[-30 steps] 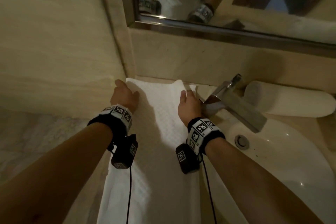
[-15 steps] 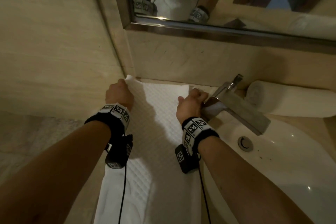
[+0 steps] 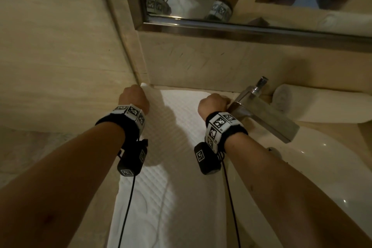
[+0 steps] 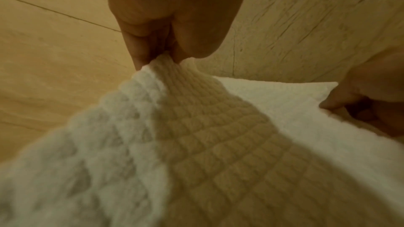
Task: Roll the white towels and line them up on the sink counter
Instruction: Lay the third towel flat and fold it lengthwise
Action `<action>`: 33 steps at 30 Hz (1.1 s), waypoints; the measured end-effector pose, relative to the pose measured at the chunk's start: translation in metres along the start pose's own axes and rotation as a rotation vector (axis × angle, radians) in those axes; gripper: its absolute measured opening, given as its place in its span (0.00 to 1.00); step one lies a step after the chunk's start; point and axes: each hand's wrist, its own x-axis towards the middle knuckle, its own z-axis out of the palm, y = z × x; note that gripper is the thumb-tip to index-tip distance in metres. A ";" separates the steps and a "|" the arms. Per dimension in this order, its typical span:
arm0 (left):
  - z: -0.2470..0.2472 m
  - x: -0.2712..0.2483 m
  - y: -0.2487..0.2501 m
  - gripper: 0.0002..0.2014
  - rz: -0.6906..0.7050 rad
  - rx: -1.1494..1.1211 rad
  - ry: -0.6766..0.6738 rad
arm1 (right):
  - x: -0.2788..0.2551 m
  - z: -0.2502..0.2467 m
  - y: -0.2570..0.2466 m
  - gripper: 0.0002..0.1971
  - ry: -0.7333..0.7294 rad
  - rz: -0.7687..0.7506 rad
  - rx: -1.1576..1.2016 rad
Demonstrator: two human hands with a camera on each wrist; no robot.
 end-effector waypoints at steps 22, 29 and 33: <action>0.025 0.008 0.010 0.19 0.310 0.154 0.359 | 0.025 0.025 0.003 0.25 0.322 -0.162 0.102; 0.047 -0.015 0.000 0.25 0.619 0.221 0.154 | -0.021 0.018 0.001 0.45 -0.289 -0.181 0.101; 0.049 -0.032 -0.004 0.33 0.577 0.229 0.034 | -0.044 0.019 0.019 0.43 -0.255 -0.258 0.094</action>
